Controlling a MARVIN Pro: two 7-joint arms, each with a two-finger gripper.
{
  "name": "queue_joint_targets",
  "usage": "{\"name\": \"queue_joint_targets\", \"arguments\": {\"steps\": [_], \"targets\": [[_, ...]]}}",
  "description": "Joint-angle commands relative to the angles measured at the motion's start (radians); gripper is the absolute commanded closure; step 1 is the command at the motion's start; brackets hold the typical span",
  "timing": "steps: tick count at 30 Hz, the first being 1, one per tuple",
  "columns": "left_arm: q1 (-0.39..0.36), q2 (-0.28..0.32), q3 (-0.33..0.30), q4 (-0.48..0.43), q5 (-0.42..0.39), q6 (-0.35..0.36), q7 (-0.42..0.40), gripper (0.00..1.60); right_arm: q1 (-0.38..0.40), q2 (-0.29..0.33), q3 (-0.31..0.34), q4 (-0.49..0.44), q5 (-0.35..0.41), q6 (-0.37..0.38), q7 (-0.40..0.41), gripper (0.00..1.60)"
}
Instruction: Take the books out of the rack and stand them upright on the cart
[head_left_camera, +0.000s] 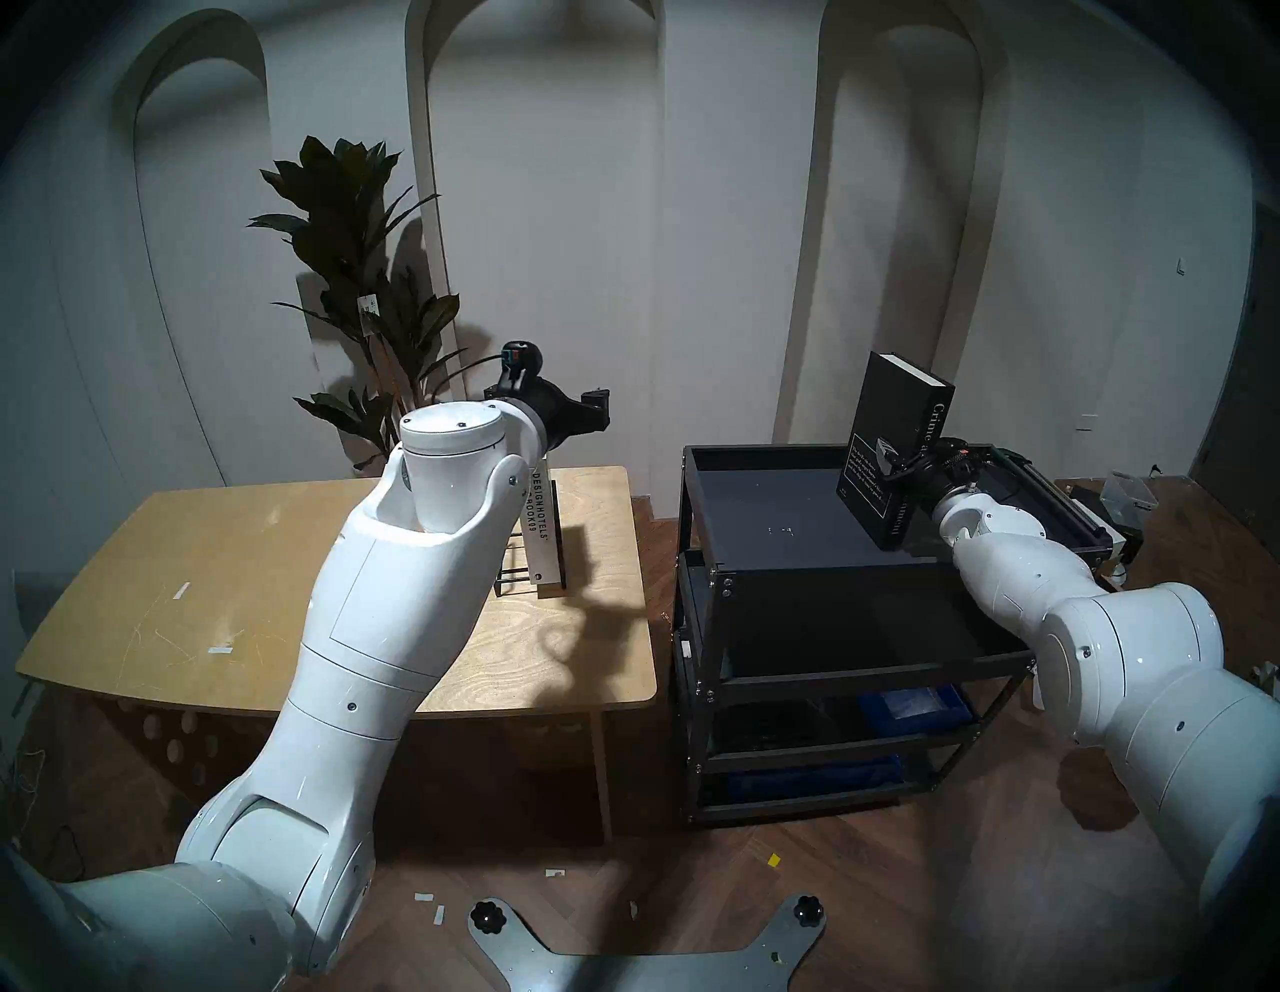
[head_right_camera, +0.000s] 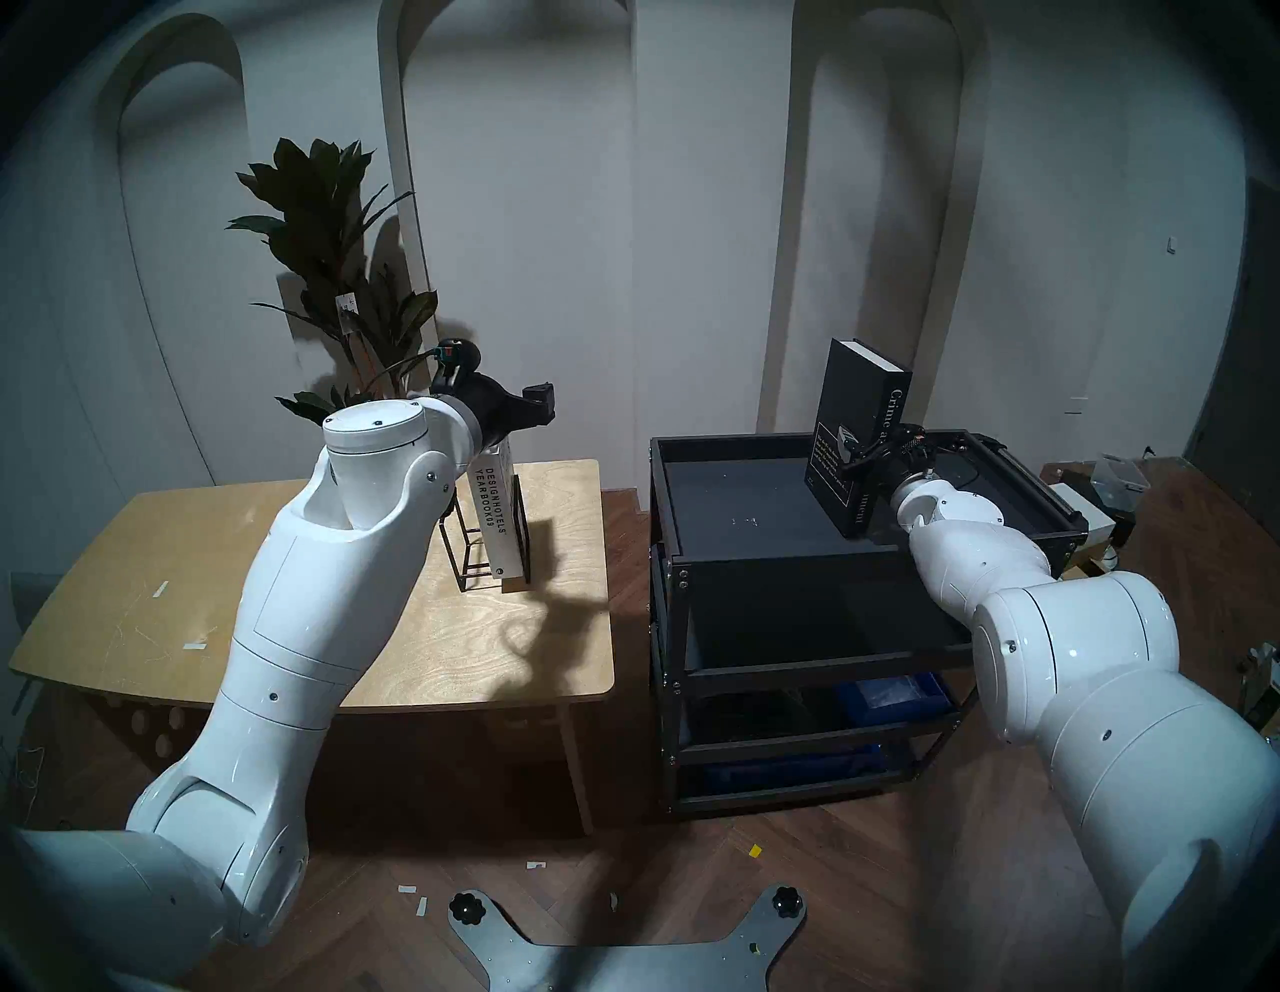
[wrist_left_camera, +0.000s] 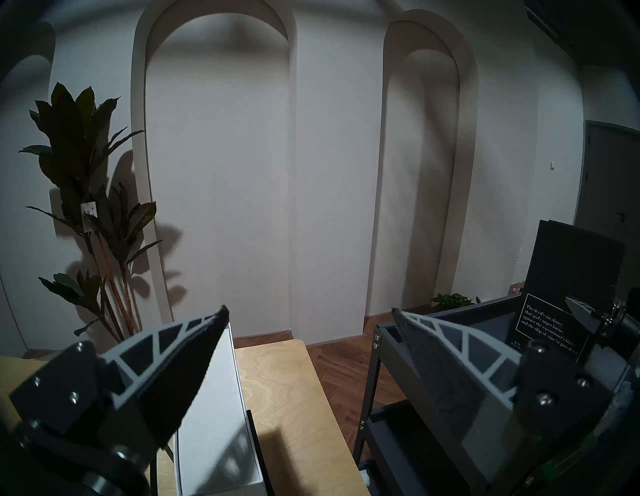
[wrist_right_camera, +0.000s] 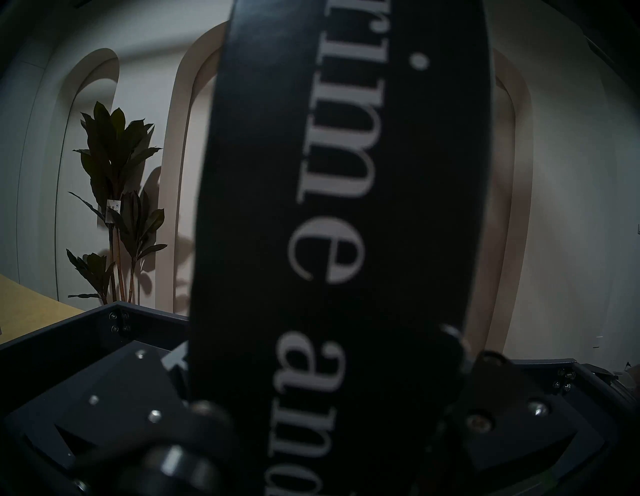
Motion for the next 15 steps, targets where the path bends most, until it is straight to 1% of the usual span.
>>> {"name": "queue_joint_targets", "arguments": {"steps": [1,3,4,6,7,10,11,12,13,14,15], "targets": [[-0.019,-0.005,0.001,-0.018,0.006,-0.001,0.005,0.00,0.019,-0.007,0.006,-0.002,0.004,-0.027,-0.009,1.14],[-0.019,-0.006,0.002,-0.017,0.007,-0.001,0.006,0.00,0.018,-0.008,0.008,0.001,0.005,-0.030,-0.008,1.08],[-0.019,-0.006,0.002,-0.017,0.007,-0.001,0.006,0.00,0.017,-0.008,0.008,0.002,0.005,-0.032,-0.008,0.98],[-0.019,-0.008,0.003,-0.016,0.008,0.000,0.008,0.00,0.014,-0.009,0.010,0.005,0.005,-0.034,-0.009,0.99],[-0.019,-0.009,0.004,-0.015,0.009,0.001,0.008,0.00,0.013,-0.009,0.009,0.006,0.005,-0.036,-0.010,0.96],[-0.020,-0.011,0.006,-0.013,0.011,0.001,0.009,0.00,0.011,-0.009,0.011,0.009,0.004,-0.037,-0.010,0.82],[-0.020,-0.012,0.007,-0.011,0.012,0.001,0.009,0.00,0.010,-0.008,0.011,0.010,0.004,-0.037,-0.010,0.60],[-0.021,-0.012,0.008,-0.010,0.012,0.001,0.009,0.00,0.010,-0.008,0.012,0.011,0.005,-0.038,-0.009,0.47],[-0.021,-0.013,0.009,-0.009,0.013,0.001,0.010,0.00,0.009,-0.008,0.012,0.012,0.005,-0.038,-0.009,0.50],[-0.022,-0.014,0.009,-0.008,0.014,0.001,0.010,0.00,0.009,-0.008,0.013,0.012,0.005,-0.037,-0.009,0.22],[-0.022,-0.015,0.010,-0.007,0.014,0.001,0.010,0.00,0.009,-0.008,0.014,0.013,0.005,-0.037,-0.009,0.11]]}}
